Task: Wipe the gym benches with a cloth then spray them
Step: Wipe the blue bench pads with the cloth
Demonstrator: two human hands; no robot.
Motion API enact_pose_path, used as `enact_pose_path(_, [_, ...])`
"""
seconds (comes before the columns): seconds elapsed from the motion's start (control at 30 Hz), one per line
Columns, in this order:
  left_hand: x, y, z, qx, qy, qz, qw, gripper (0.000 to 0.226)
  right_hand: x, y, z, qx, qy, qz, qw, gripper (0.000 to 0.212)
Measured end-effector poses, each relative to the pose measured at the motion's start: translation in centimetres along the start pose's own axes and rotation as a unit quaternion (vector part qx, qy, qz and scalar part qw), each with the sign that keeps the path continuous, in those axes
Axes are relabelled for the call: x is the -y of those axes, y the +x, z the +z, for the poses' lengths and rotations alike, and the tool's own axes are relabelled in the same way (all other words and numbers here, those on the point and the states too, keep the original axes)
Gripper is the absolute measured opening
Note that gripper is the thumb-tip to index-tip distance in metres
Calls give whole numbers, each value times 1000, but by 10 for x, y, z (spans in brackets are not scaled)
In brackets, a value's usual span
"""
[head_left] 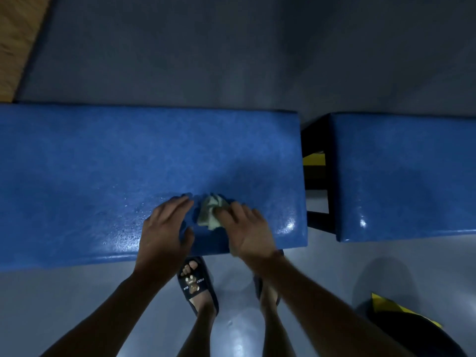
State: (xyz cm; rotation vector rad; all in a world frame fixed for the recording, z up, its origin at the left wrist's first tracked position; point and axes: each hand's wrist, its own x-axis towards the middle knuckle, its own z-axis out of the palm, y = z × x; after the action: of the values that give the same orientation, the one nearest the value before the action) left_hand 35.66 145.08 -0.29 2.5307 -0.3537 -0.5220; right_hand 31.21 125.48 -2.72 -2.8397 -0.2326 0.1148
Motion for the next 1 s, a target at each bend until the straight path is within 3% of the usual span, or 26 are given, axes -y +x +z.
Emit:
enact_pose_path(0.07, [3, 1, -3, 4, -8, 10, 1000, 59, -46, 0, -13, 12, -54, 44, 998, 36])
enact_pose_path(0.17, [8, 2, -6, 4, -18, 10, 1000, 60, -103, -2, -42, -10, -41, 273, 961, 33])
enact_pose_path(0.23, [10, 2, -7, 1, -23, 10, 1000, 56, -102, -2, -47, -50, 2, 374, 926, 37])
enact_pose_path(0.3, [10, 1, -9, -1, -30, 5, 1000, 57, -73, 4, -37, -74, 23, 417, 906, 40])
enact_pose_path(0.4, [10, 2, -9, -8, -25, 8, 1000, 56, -10, 4, -8, -68, 25, 356, 932, 43])
enact_pose_path(0.5, [11, 6, -8, -9, -23, 5, 1000, 56, 23, -12, 0, 0, 7, 222, 975, 38])
enact_pose_path(0.67, [4, 20, -10, -33, -43, -10, 998, 58, -54, -10, -24, 43, -74, 47, 995, 44])
enact_pose_path(0.7, [2, 23, -11, -38, -46, -14, 998, 59, -76, -1, -30, 37, -85, 66, 993, 44])
enact_pose_path(0.77, [-1, 29, -11, -46, -51, -19, 997, 60, -106, 19, -45, -4, -59, 190, 980, 50])
enact_pose_path(0.87, [-3, 34, -8, -53, -52, -27, 997, 60, -114, 43, -40, -121, 58, 407, 904, 58])
enact_pose_path(0.9, [-3, 35, -8, -57, -52, -30, 997, 59, -99, 49, -33, -140, 73, 437, 886, 56])
enact_pose_path(0.93, [-4, 36, -8, -63, -52, -33, 996, 59, -77, 51, -23, -140, 75, 430, 889, 55])
enact_pose_path(1.0, [-4, 37, -8, -71, -44, -33, 996, 59, -18, 48, -7, -117, 82, 331, 933, 58])
